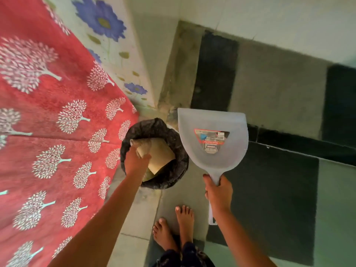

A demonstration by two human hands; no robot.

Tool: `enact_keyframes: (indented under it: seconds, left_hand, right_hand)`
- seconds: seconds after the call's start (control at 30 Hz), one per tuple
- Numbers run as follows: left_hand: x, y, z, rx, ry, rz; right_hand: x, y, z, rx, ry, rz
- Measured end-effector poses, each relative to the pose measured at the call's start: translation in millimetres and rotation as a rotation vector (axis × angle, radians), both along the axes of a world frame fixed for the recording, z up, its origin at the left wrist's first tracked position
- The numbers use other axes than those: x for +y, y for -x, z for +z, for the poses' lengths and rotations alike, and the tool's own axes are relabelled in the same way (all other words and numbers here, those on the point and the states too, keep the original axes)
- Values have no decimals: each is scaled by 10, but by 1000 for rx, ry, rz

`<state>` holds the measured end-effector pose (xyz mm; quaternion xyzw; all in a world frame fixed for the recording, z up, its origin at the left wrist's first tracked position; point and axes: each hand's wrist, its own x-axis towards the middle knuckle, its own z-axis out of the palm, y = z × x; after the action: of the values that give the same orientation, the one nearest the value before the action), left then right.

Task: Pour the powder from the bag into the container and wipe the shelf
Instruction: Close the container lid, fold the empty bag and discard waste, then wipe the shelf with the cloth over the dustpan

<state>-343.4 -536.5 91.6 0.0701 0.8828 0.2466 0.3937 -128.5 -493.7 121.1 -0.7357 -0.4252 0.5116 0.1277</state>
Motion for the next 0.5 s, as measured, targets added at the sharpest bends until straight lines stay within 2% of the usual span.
enact_keyframes:
  seconds: [0.13,0.3,0.5]
  left_hand:
    - [208,-251,1313,5,-176,-83]
    - [598,-586,3037,132,-363,-285]
    - [1019,-1139,4437,208,-575,-435]
  right_hand:
    - [87,-154,1024,80,26,-81]
    - [244,-502,2303,161,18,-219]
    - [482,-954,3211,233,-2,-309]
